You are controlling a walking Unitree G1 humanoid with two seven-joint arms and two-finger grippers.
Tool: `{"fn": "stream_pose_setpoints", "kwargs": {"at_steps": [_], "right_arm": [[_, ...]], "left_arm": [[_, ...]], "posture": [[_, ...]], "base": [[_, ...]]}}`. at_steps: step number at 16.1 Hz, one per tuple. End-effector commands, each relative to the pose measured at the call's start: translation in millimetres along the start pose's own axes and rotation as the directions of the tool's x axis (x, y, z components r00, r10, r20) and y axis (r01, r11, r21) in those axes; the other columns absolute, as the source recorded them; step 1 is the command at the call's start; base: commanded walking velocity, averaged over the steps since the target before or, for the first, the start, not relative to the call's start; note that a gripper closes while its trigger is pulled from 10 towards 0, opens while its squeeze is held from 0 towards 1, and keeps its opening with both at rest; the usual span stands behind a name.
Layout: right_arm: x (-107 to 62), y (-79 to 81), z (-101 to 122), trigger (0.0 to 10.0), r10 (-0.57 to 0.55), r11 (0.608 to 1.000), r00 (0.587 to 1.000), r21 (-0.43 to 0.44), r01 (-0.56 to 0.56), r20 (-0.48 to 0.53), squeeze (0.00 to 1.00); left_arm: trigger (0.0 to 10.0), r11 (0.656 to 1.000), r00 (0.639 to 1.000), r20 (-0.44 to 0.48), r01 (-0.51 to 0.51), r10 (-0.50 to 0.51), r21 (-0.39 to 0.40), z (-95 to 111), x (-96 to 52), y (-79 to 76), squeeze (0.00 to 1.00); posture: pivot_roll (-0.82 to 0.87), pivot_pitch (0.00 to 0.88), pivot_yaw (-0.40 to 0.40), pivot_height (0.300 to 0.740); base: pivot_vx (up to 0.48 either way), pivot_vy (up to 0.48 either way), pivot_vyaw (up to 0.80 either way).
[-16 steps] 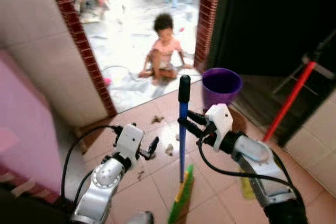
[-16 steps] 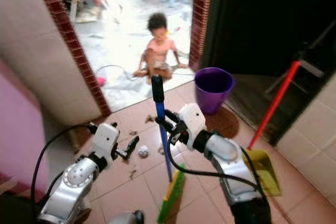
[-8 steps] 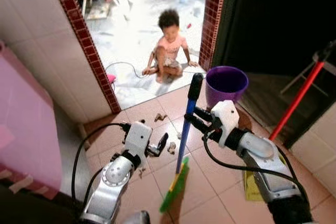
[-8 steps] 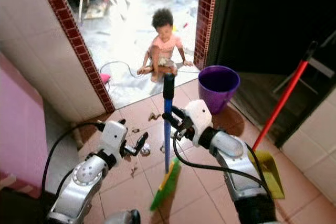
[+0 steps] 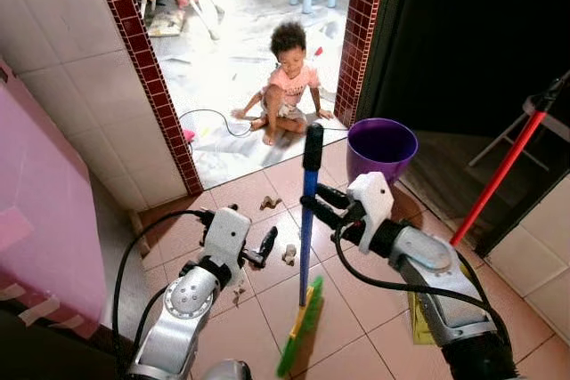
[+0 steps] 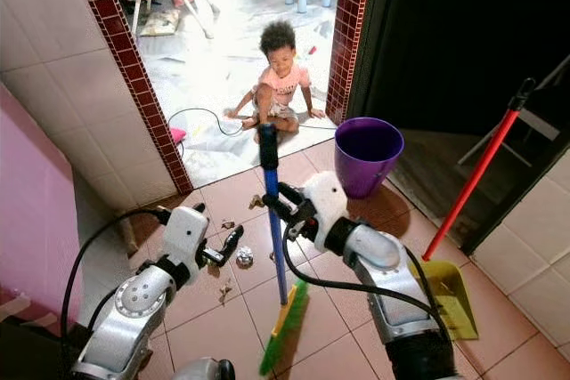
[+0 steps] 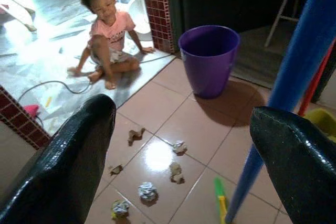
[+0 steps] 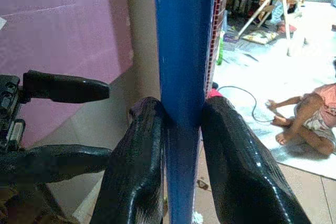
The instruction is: Sweep floor
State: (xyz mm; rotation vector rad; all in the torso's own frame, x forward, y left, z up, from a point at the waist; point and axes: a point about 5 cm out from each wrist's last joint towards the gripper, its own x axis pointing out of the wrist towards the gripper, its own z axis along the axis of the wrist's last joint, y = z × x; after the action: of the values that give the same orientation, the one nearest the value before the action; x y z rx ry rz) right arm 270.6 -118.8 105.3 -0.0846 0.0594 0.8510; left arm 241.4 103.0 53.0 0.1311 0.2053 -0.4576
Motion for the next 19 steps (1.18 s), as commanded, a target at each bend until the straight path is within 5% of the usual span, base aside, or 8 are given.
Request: {"fn": "stream_pose_setpoints", "kwargs": {"at_steps": [1, 6, 11, 15, 19], "right_arm": [[4.4, 1.3, 17, 10.0, 0.027, 0.999, 0.998, -0.032, -0.025, 0.06, 0.0], [11.1, -1.3, 27, 10.0, 0.072, 0.997, 0.994, -0.044, -0.068, 0.079, 0.0], [26.5, -0.2, 38, 10.0, 0.279, 0.952, 0.96, -0.137, -0.273, 0.031, 0.0], [28.4, -3.6, 42, 10.0, 0.299, 0.944, 0.954, -0.149, -0.293, 0.021, 0.0], [21.2, -5.7, 33, 10.0, 0.282, 0.951, 0.959, -0.135, -0.279, 0.006, 0.0]], "left_arm": [[10.0, 1.0, 1.0, 0.004, -0.005, 0.005, -0.01, 2, -0.9, 0.3, 0.0], [10.0, 1.0, 0.999, 0.04, 0.003, -0.002, -0.013, 14, 3.7, 1.9, 0.0], [10.0, 0.977, 0.969, 0.122, 0.215, -0.213, -0.003, 38, 12.1, -4.5, 0.0], [10.0, 0.987, 0.974, 0.161, 0.151, -0.158, 0.053, 48, 22.7, 3.3, 0.0], [10.0, 0.994, 0.981, 0.16, 0.108, -0.109, 0.013, 47, 24.5, 3.6, 0.0]], "posture": [[-0.06, 0.0, 0.035, 0.74], [-0.05, 0.0, 0.029, 0.74], [-0.04, 0.0, 0.014, 0.74], [-0.04, 0.0, 0.016, 0.74], [-0.05, 0.0, 0.024, 0.74]], "base": [[0.0, 0.0, 0.0], [0.0, 0.0, 0.26], [0.0, 0.0, 0.64], [0.0, 0.0, 0.0], [0.0, 0.0, 0.2]]}}
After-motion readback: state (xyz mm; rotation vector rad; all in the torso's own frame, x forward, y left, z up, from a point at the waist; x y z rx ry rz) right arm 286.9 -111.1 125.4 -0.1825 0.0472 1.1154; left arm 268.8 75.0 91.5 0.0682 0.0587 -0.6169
